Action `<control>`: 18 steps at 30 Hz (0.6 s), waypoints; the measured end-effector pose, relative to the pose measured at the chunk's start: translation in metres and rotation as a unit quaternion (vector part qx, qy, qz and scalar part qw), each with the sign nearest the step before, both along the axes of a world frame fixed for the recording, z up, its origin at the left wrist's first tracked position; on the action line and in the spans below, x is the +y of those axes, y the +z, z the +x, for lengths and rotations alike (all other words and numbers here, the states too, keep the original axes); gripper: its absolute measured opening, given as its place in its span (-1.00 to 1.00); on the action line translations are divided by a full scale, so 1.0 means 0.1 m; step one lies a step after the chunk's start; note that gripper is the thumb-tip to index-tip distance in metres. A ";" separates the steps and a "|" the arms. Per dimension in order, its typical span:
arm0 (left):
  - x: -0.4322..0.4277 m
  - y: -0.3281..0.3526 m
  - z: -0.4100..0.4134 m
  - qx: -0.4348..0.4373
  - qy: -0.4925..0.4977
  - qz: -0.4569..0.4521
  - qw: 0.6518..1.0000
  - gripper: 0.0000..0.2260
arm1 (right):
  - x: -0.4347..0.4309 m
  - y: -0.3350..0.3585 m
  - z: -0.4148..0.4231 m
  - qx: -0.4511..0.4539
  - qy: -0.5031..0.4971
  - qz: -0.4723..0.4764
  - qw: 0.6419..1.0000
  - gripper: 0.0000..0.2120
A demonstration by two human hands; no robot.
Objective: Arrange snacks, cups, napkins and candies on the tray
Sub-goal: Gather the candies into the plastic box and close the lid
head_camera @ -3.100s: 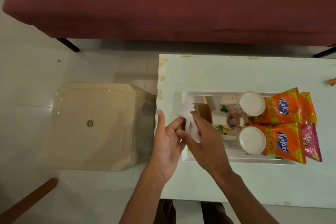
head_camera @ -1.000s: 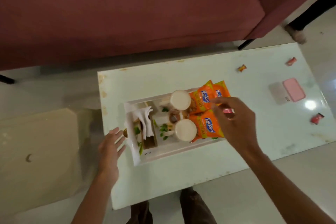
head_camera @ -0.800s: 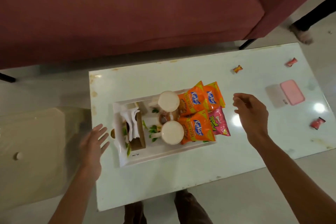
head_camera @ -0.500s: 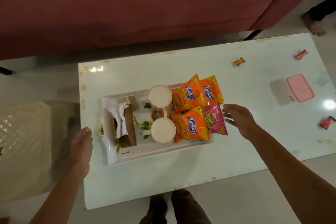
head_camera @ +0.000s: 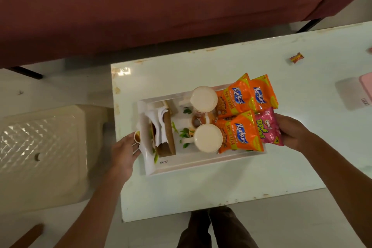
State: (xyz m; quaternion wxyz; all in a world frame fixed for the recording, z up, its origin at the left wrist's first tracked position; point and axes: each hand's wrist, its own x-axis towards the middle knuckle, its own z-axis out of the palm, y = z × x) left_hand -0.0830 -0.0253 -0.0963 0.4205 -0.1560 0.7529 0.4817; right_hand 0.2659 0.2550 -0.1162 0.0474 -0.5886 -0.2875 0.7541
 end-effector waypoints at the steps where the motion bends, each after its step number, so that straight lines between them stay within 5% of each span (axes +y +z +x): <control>1: 0.00 -0.02 0.00 0.001 0.000 -0.003 1.000 -0.84 | 0.00 -0.01 0.00 -0.001 -0.003 -0.005 1.000 -0.74; 6: 0.03 -0.11 -0.01 0.040 -0.031 -0.028 0.998 -0.76 | 0.02 -0.06 -0.06 -0.003 0.004 -0.015 1.000 -0.58; 18: 0.06 -0.20 0.01 0.072 -0.049 -0.041 0.995 -0.88 | 0.11 -0.01 -0.14 -0.010 -0.021 -0.006 1.000 -0.63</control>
